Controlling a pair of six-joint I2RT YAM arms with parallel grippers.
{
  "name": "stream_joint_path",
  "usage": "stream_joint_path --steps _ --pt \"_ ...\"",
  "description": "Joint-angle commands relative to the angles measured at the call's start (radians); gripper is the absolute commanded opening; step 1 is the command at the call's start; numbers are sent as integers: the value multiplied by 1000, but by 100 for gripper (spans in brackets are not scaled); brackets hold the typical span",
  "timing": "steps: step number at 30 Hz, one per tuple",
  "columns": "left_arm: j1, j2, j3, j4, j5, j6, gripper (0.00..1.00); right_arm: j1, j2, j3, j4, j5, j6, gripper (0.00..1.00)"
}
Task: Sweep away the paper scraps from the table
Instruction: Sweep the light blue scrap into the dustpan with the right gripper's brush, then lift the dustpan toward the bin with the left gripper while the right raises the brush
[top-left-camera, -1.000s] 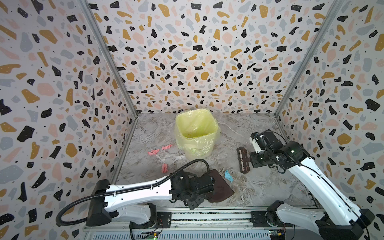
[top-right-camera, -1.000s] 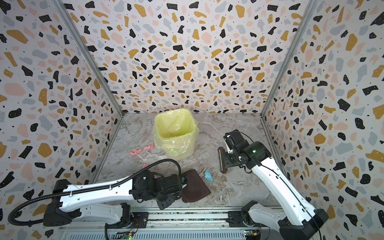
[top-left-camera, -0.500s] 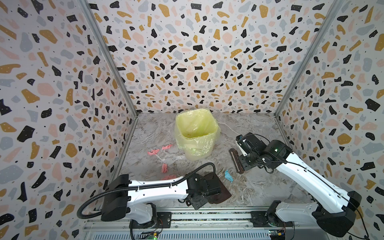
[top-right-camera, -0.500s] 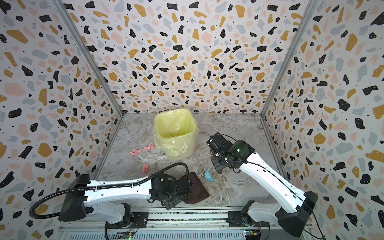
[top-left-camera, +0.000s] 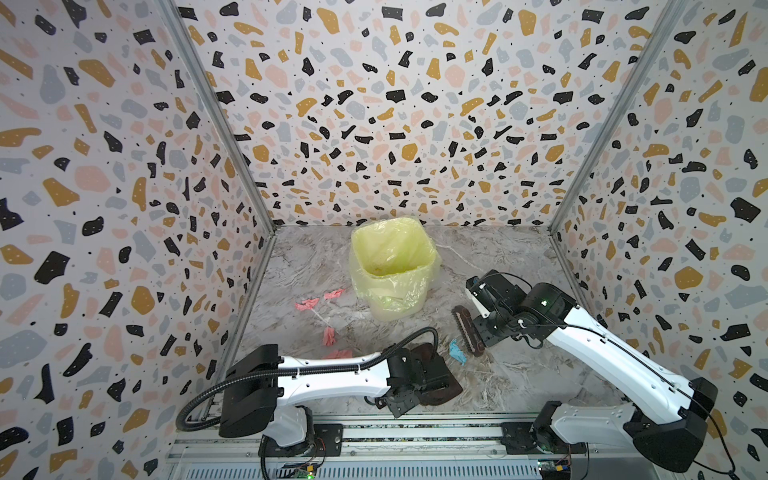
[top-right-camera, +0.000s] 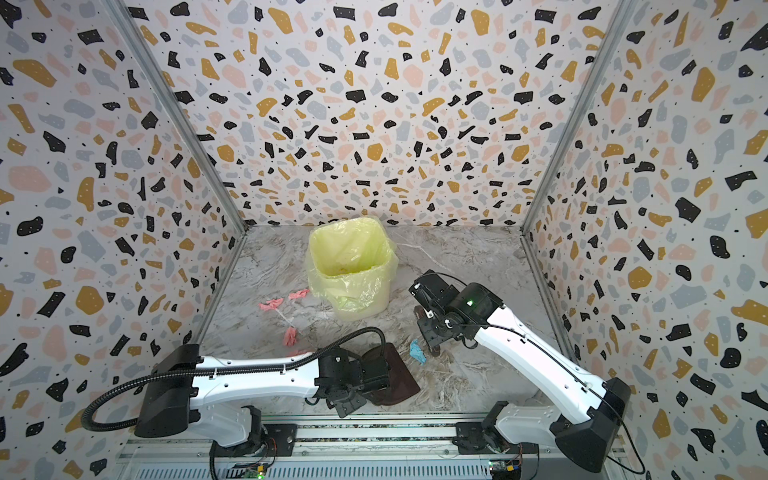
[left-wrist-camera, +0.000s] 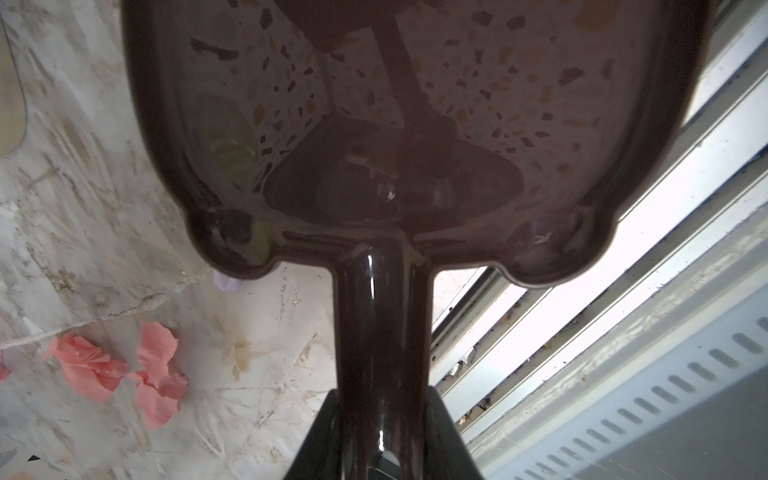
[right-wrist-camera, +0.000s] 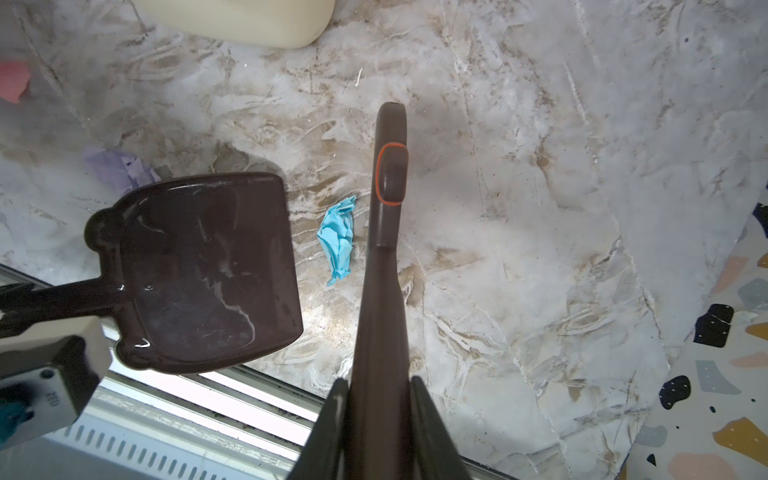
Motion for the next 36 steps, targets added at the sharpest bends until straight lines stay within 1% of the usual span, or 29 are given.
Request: stream_joint_path --steps 1,9,11,14,16,19,22,25,29,36 --pt "-3 5 14 2 -17 14 0 19 -9 -9 7 -36 14 0" --pt "-1 10 -3 14 -16 16 0 80 -7 9 5 -134 31 0" --pt "-1 7 -7 17 -15 17 0 100 -8 25 5 -168 36 0" --pt "2 5 -12 22 -14 18 0 116 -15 62 -11 -190 41 0" --pt "3 2 -16 27 -16 18 0 115 -23 86 -36 -158 47 0" --pt "3 -1 -20 39 -15 19 0 83 -38 99 -90 -57 51 0" --pt "5 -2 -26 53 -11 24 0 15 -52 78 -82 -48 34 0" --pt "5 4 -31 63 -7 29 0 8 -47 33 -50 -45 24 0" --pt "5 10 -29 70 -7 32 0 26 -21 -5 -7 -103 14 0" --pt "5 4 -35 82 -12 28 0 82 -24 65 23 -204 31 0"
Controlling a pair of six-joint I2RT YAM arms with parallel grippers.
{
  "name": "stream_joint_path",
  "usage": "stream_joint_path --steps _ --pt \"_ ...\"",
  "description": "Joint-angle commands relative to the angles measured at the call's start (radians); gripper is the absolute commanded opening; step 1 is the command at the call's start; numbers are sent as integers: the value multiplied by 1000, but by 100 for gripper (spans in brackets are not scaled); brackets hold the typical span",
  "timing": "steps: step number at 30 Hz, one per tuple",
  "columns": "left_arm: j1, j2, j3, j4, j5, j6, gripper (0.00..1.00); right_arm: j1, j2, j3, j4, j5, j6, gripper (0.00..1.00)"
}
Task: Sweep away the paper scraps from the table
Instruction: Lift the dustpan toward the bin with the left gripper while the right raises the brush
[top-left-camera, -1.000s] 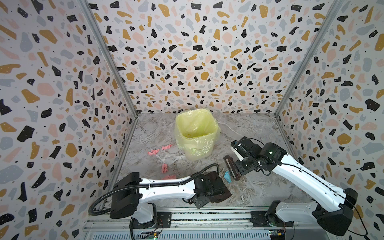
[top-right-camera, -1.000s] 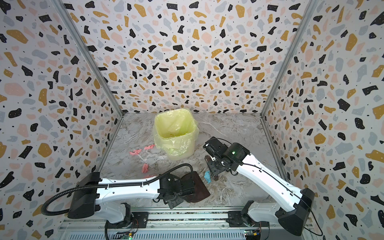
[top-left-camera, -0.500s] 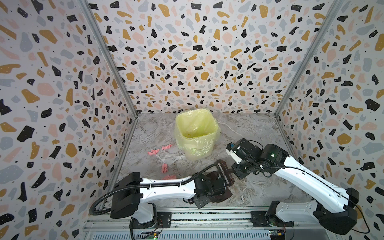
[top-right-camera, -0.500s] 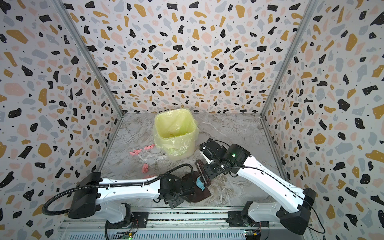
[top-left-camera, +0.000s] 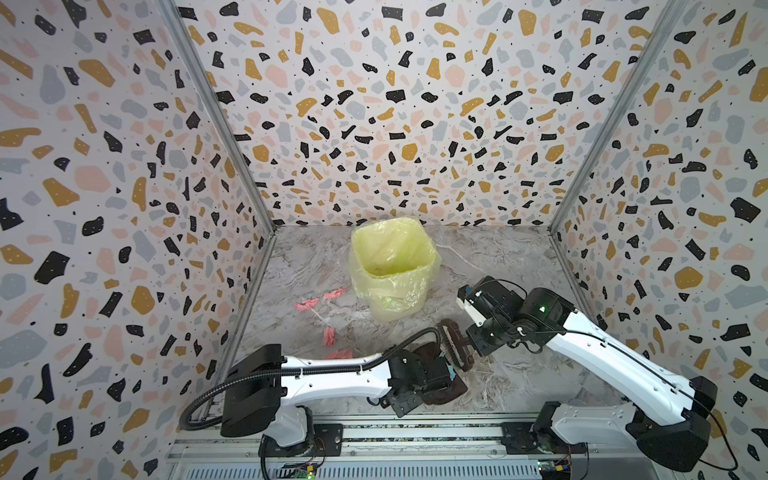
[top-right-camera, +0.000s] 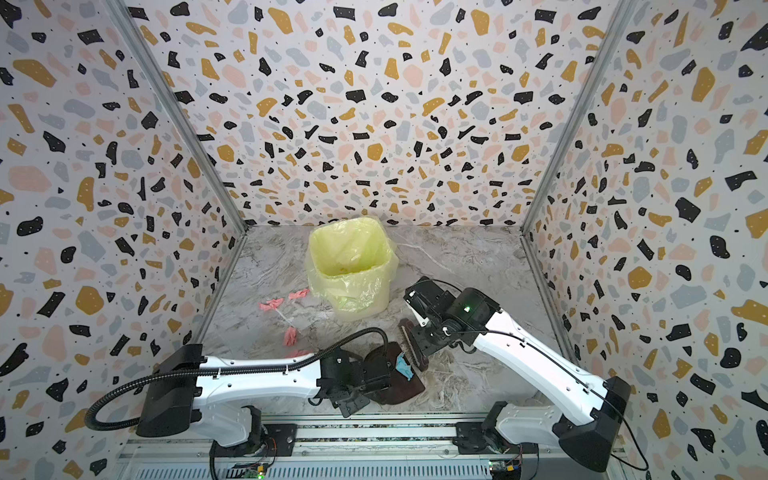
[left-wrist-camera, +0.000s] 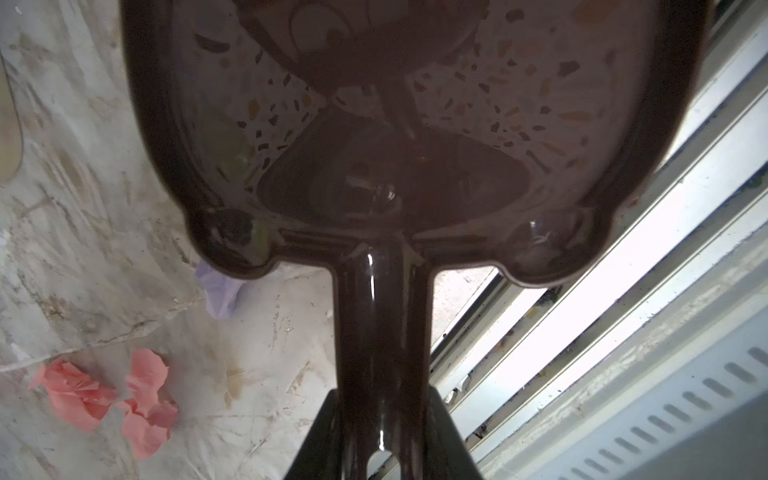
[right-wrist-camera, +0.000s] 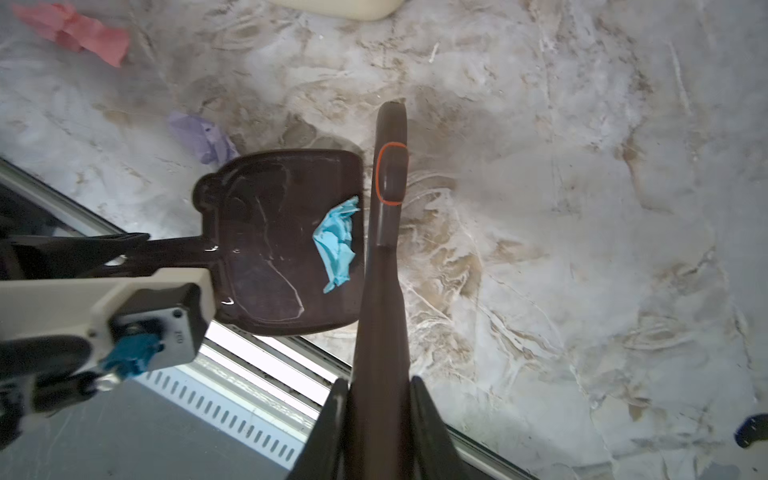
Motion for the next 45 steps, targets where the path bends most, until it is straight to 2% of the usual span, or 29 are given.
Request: stream_joint_path --steps 1,8,14,22,28,34,45 --pt "4 -5 -16 12 -14 9 0 15 -19 67 18 -76 9 0" --pt "4 -35 -23 46 -33 12 0 26 -44 82 7 -125 34 0" --pt "4 -102 -35 99 -101 19 0 -1 -69 162 -88 0 52 0" --pt "4 -166 -35 133 -132 31 0 -154 -141 277 -89 -6 14 0" --pt "4 -224 5 112 -144 23 0 -246 -154 349 -103 68 -15 0" --pt "-1 -252 129 2 -184 36 0 -381 -183 307 -33 63 -61 0" --pt "-13 -243 366 -145 -190 28 0 -607 -234 172 77 -88 -138 0"
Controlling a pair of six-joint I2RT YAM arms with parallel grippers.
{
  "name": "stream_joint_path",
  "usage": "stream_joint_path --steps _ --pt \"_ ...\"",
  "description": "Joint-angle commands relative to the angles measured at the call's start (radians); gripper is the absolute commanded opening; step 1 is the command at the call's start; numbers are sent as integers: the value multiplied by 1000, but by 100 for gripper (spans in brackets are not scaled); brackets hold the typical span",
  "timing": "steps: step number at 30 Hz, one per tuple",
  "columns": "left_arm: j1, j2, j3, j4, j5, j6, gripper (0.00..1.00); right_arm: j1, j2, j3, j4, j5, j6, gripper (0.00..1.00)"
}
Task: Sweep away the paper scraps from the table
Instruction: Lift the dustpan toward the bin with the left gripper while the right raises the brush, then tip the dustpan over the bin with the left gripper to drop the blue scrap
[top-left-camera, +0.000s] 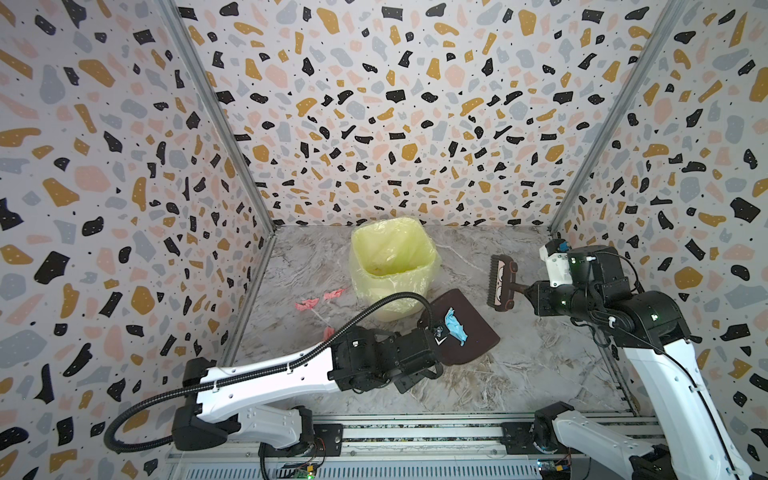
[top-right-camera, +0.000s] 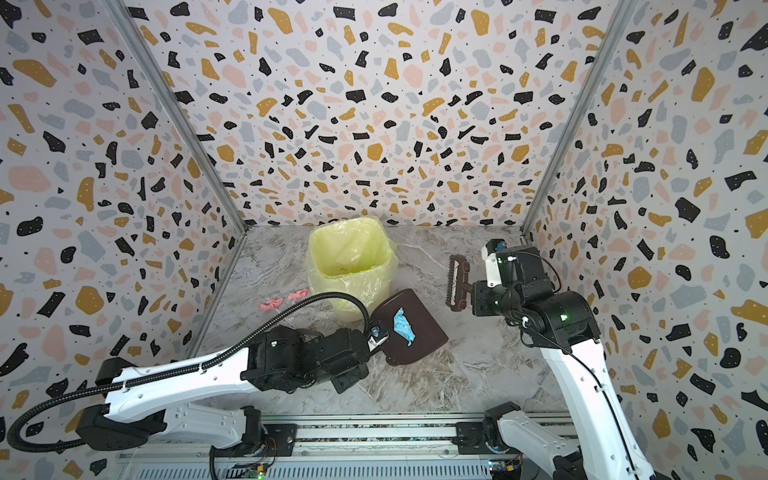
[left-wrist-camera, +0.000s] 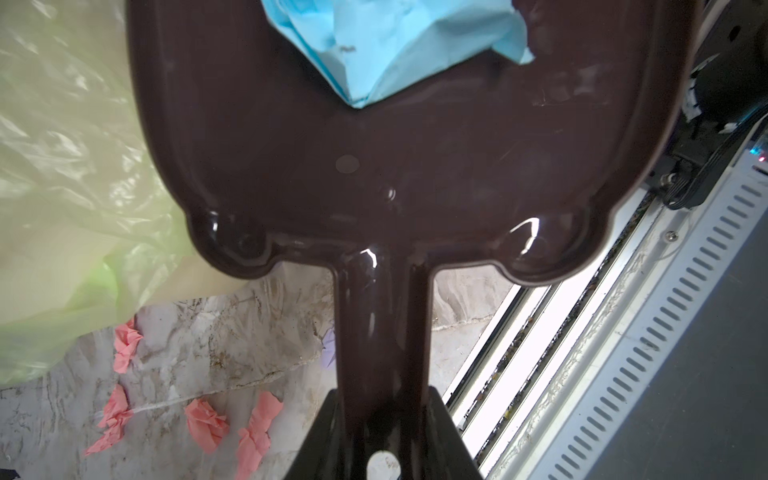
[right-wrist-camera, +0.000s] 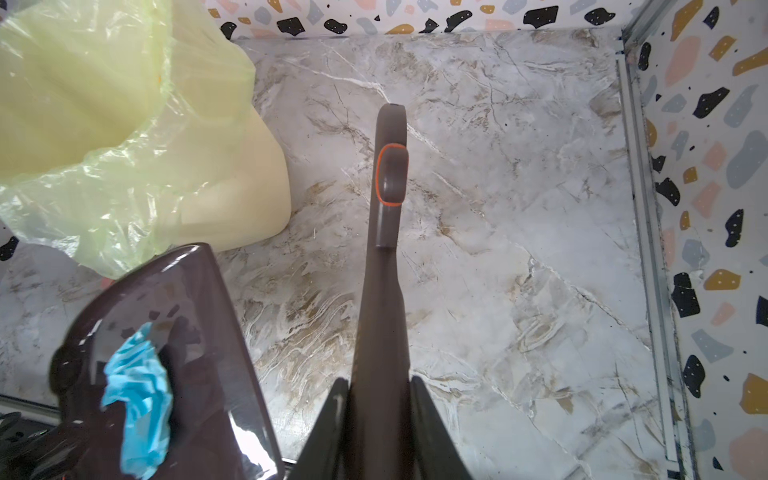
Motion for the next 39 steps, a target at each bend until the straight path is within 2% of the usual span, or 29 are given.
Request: stream_joint_path --steps 1,9,12,18,29,39 --pt "-5 -2 74 -62 -31 -6 0 -44 -27 -13 65 -71 -44 0" --pt "-3 33 245 -193 -154 -53 0 -124 -40 -68 96 -154 -76 0" --pt "26 34 308 -233 -182 -65 0 -139 -44 -83 102 -174 -83 0" --pt "154 15 363 -261 -155 -32 0 -155 -56 -108 110 -199 -86 0" --pt "433 3 400 -279 -97 103 0 -167 -75 -140 119 -220 -89 0" --pt "632 -3 383 -259 -137 156 0 -179 -61 -151 139 -241 -114 0"
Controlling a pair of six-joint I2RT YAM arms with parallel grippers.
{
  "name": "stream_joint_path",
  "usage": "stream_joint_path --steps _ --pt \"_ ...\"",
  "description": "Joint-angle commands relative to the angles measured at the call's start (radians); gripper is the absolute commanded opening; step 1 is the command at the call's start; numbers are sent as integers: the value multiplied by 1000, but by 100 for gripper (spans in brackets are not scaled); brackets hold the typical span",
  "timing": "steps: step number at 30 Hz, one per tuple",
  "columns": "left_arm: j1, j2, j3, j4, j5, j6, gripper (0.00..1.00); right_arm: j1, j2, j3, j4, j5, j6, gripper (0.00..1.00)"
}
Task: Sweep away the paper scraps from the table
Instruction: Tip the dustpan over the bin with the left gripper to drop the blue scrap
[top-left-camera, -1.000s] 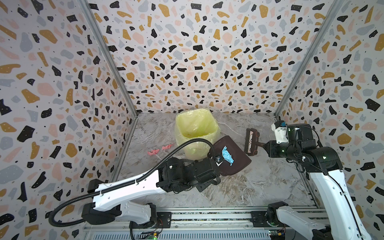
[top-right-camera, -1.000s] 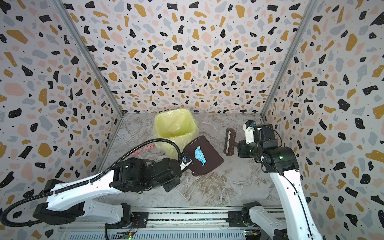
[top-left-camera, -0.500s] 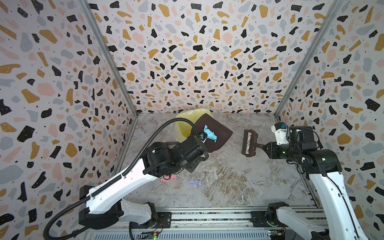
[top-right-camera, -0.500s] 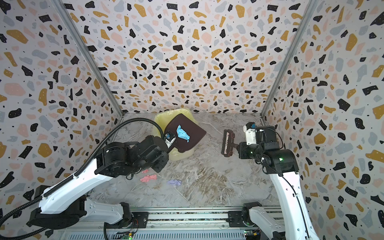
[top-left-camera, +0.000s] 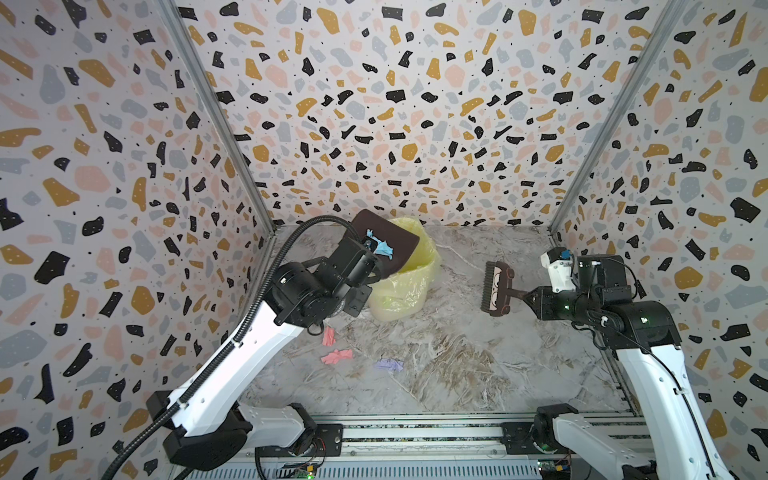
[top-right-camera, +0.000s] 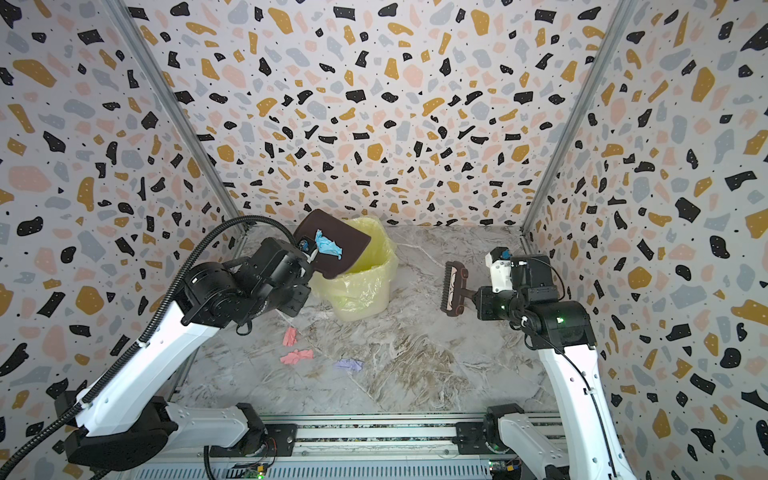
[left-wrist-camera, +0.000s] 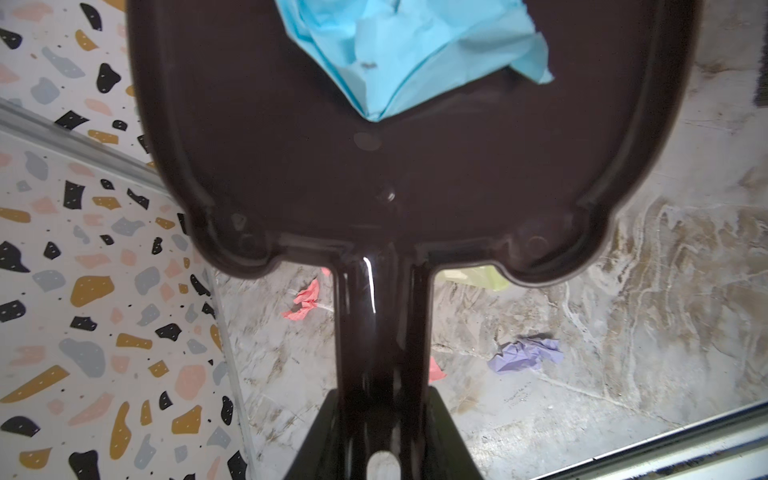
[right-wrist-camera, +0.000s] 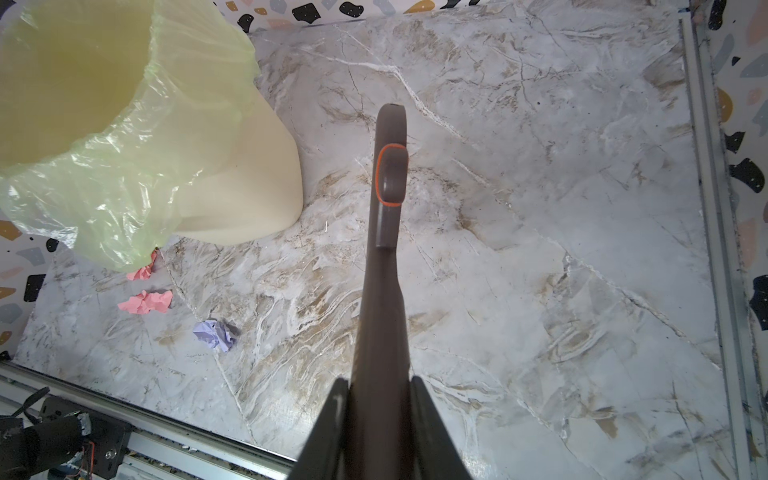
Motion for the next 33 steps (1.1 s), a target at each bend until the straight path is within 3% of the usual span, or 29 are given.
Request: stream_joint_path --steps 1,10,33 --pt "57 -20 6 20 -27 41 0 -10 -3 5 46 -30 -20 0" --pt "120 44 -1 31 -84 103 0 -22 28 20 48 -72 -41 0" --pt "112 193 59 62 -285 367 0 -56 109 96 -16 -138 -107 0"
